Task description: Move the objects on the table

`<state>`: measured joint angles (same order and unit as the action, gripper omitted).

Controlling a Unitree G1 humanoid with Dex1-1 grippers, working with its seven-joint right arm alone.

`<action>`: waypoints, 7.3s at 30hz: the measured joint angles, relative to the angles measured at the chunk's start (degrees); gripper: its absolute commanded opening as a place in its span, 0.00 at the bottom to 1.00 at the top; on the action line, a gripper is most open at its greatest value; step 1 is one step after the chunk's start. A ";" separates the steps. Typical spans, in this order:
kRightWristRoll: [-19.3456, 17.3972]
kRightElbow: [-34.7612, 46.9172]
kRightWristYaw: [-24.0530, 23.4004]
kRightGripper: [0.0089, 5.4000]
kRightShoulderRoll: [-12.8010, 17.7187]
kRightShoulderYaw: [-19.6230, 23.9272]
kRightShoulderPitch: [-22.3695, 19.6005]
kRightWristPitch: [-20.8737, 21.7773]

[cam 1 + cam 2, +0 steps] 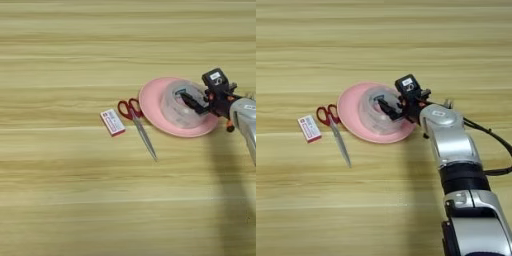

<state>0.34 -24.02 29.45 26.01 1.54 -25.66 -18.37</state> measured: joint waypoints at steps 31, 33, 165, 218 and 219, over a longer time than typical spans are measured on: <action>-0.24 -0.97 -0.14 0.28 -0.62 0.38 -0.40 -0.41; -0.25 -0.89 -0.14 0.28 -0.67 0.39 -0.39 -0.56; -8.69 18.05 -3.98 1.00 5.24 13.22 4.68 -2.62; -6.05 19.30 -18.73 1.00 -18.09 0.55 12.08 -4.03; -6.07 18.54 -18.89 1.00 -18.08 0.72 12.07 -4.15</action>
<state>-5.73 -5.48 10.56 7.93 2.26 -13.59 -22.51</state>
